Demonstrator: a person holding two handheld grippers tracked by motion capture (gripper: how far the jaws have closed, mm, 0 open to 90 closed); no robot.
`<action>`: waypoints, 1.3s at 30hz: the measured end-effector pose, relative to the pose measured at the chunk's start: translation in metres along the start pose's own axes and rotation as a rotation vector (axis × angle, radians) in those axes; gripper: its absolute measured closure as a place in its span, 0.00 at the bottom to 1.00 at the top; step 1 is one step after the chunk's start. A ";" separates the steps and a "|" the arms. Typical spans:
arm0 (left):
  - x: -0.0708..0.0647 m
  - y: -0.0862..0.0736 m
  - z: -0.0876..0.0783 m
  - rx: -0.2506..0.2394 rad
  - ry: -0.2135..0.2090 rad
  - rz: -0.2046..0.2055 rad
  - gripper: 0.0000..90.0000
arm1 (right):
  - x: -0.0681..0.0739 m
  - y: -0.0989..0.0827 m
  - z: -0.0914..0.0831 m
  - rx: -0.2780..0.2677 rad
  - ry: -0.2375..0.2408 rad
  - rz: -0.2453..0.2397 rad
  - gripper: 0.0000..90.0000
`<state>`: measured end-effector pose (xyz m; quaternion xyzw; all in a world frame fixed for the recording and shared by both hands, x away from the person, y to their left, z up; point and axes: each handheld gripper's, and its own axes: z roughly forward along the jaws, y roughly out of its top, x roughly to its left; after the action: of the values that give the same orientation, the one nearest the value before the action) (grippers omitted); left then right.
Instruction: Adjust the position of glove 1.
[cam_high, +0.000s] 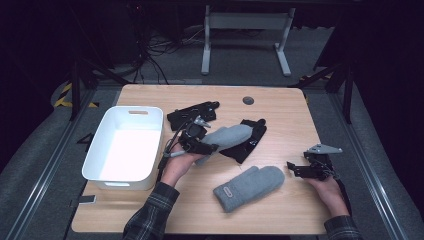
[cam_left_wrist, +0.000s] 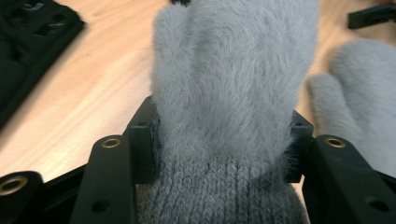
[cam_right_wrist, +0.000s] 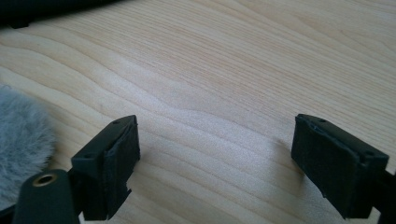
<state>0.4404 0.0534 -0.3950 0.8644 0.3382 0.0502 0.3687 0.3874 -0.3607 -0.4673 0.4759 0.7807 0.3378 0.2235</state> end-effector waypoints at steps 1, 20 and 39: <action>0.000 0.000 0.000 0.000 0.000 0.000 0.52 | 0.000 0.000 0.000 0.000 0.000 0.000 0.18; -0.075 -0.002 0.005 0.015 -0.094 0.078 0.52 | 0.000 0.000 0.000 0.000 0.000 0.000 0.18; -0.116 -0.020 0.034 0.072 -0.111 0.091 0.41 | 0.000 0.000 0.000 0.000 0.000 0.000 0.18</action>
<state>0.3515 -0.0295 -0.4141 0.8929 0.2794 0.0066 0.3531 0.3874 -0.3607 -0.4673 0.4758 0.7807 0.3379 0.2235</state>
